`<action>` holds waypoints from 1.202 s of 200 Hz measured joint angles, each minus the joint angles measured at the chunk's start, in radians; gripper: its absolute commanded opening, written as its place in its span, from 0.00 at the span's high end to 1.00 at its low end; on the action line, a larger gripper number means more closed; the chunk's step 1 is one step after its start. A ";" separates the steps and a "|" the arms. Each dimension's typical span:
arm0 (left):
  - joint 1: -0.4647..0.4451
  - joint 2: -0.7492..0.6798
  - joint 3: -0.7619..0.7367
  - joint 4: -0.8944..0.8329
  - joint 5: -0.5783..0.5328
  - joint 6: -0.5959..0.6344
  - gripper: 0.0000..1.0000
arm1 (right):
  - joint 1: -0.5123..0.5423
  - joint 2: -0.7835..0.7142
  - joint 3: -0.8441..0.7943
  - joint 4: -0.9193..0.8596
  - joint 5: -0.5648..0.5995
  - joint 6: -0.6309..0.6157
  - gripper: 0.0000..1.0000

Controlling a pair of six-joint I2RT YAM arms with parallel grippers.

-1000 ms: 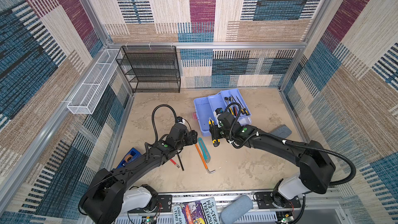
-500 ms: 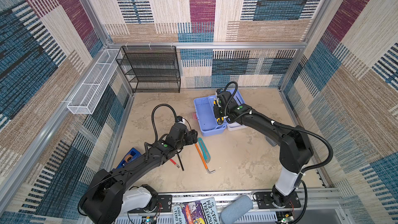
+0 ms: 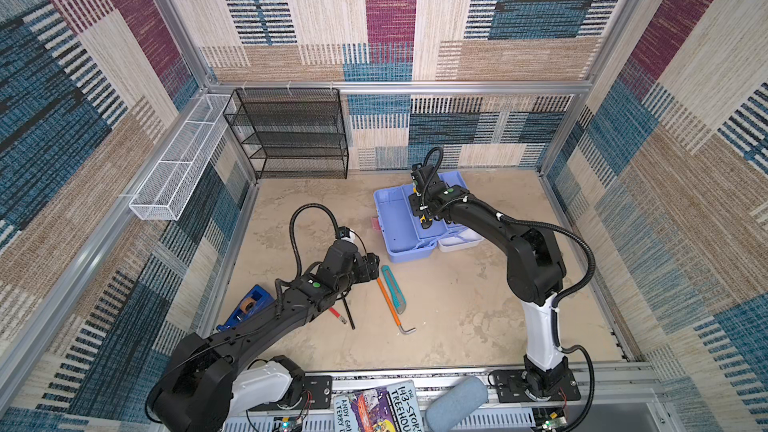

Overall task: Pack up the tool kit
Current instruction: 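Lower the utility knife into the tray beside the ratchets with the right gripper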

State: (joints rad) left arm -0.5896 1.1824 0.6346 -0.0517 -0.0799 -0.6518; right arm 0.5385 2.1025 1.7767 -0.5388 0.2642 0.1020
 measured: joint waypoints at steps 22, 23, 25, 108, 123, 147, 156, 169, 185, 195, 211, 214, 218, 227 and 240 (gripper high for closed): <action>0.000 0.001 0.000 -0.001 0.000 0.000 0.18 | -0.002 0.023 0.011 -0.017 -0.003 -0.006 0.67; 0.000 0.001 0.000 -0.001 0.000 0.000 0.18 | -0.002 0.023 0.011 -0.018 -0.003 -0.006 0.67; 0.000 0.001 0.000 -0.001 0.000 0.000 0.18 | -0.003 0.024 0.011 -0.020 -0.004 -0.006 0.66; 0.000 0.007 0.000 -0.003 0.000 -0.003 0.18 | -0.002 0.023 0.038 -0.043 -0.021 -0.008 0.43; 0.000 0.008 0.000 -0.005 0.000 -0.003 0.18 | -0.002 0.008 0.037 -0.043 -0.029 -0.003 0.48; 0.000 0.013 0.000 -0.006 0.000 -0.003 0.18 | -0.002 -0.021 0.018 -0.032 -0.063 0.008 0.61; 0.000 0.016 0.000 -0.007 0.000 -0.003 0.18 | -0.002 -0.028 0.005 -0.027 -0.080 0.019 0.66; 0.000 0.017 0.000 -0.008 0.000 -0.003 0.18 | -0.002 -0.031 -0.009 -0.027 -0.101 0.033 0.72; 0.000 0.018 0.000 -0.008 0.000 -0.003 0.18 | -0.002 -0.029 -0.015 -0.027 -0.125 0.047 0.76; 0.000 0.018 0.000 -0.010 0.000 -0.003 0.18 | -0.002 -0.029 -0.014 -0.026 -0.136 0.055 0.79; 0.000 0.018 0.000 -0.011 0.000 -0.003 0.18 | -0.002 -0.021 -0.010 -0.026 -0.165 0.064 0.82; 0.000 0.017 0.000 -0.012 0.000 -0.003 0.18 | -0.002 -0.020 -0.010 -0.025 -0.168 0.067 0.82; 0.000 0.016 0.000 -0.013 0.000 -0.003 0.18 | -0.002 -0.017 -0.009 -0.024 -0.174 0.070 0.83; 0.000 0.014 0.000 -0.013 0.000 -0.003 0.18 | -0.002 -0.013 -0.009 -0.024 -0.190 0.076 0.83; 0.000 0.011 -0.002 -0.013 0.000 -0.003 0.18 | -0.002 -0.009 -0.009 -0.026 -0.205 0.081 0.83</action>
State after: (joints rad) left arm -0.5896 1.1938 0.6331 -0.0650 -0.0799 -0.6552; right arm 0.5362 2.0933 1.7679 -0.5644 0.0589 0.1829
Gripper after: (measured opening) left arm 0.825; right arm 0.173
